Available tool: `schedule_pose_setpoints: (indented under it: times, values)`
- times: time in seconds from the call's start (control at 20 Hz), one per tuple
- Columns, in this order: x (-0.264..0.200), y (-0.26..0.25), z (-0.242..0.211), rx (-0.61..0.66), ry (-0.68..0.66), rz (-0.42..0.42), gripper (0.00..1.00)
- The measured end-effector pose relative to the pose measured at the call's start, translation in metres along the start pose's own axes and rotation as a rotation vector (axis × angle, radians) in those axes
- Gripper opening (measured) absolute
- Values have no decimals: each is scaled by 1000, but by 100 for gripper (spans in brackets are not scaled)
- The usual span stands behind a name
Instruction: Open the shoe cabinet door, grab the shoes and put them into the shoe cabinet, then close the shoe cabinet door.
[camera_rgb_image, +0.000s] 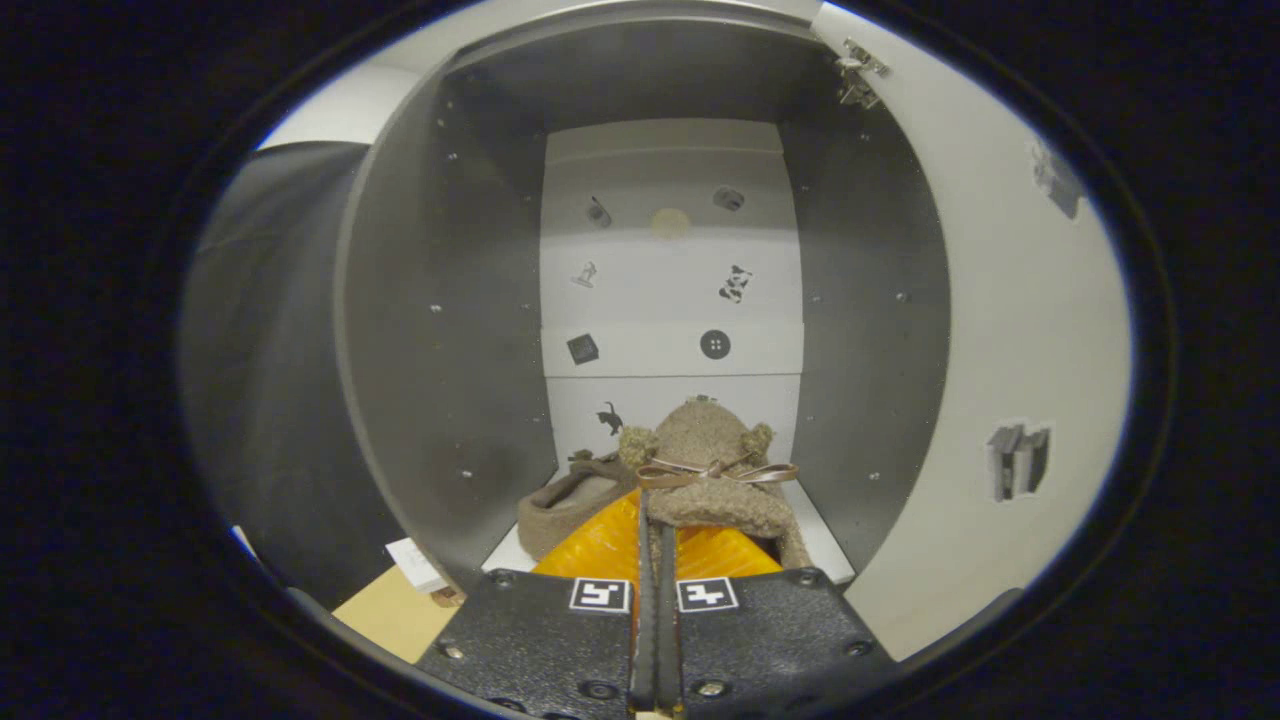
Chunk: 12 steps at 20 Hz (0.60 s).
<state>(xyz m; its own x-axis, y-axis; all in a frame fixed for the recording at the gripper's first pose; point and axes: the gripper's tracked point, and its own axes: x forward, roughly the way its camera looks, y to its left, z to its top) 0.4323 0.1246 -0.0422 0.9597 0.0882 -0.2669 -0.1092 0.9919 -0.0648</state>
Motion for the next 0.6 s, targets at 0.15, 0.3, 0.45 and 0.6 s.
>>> schedule_pose_setpoints:
  times: [0.15,0.3,0.45,0.6]
  values:
    - [47,-2,-16,-17,31,8,4]
    - [86,-8,-26,-25,53,-7,4]
    - [109,-16,-22,-74,38,-23,4]
    - [125,-27,-16,-83,3,-67,6]
